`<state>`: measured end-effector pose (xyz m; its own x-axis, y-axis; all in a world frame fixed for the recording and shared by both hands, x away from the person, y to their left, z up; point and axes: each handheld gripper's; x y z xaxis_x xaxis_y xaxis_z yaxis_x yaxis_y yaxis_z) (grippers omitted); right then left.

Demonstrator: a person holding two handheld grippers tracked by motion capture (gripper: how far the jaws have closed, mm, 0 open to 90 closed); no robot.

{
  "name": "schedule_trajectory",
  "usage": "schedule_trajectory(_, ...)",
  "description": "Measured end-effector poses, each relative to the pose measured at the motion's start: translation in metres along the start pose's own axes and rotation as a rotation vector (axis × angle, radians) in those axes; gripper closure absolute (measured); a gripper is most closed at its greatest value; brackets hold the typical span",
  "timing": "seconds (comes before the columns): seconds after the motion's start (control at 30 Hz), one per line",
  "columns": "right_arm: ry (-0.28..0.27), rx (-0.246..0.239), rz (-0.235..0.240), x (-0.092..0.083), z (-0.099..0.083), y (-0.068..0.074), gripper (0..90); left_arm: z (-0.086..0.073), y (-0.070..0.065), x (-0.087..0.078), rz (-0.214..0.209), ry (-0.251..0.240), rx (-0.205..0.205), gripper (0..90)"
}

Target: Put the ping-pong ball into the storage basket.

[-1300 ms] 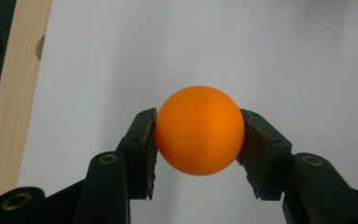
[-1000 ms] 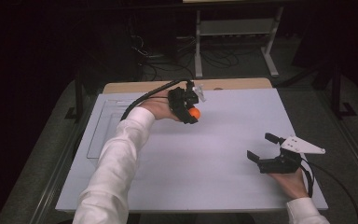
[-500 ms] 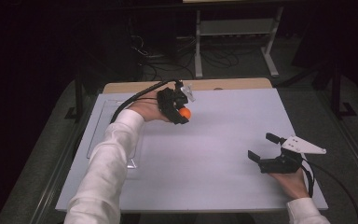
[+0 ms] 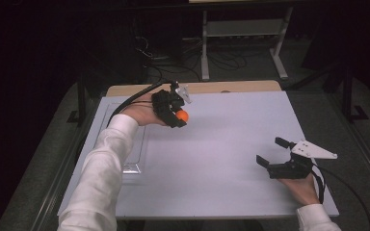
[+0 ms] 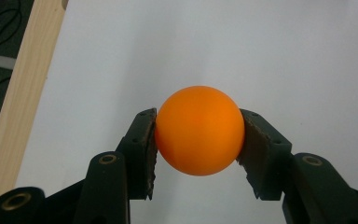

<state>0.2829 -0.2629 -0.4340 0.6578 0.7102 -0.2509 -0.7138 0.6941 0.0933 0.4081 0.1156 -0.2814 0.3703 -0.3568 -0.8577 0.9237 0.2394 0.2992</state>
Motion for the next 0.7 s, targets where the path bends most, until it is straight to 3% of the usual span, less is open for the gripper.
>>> schedule_trajectory(0.7, -0.008, 0.006, -0.007, -0.001, 0.0, -0.001, 0.0, -0.033, 0.007, -0.024, 0.039, 0.004, -0.055, 50.6)
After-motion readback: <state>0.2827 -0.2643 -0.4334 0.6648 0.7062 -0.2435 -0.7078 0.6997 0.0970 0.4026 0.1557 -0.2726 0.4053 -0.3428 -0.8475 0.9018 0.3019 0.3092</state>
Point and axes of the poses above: each handheld gripper's, and its own axes: x roughly forward along the jaws, z roughly out of its top, y roughly to its left, and after that the axes turned 6 degrees about z, right-handed
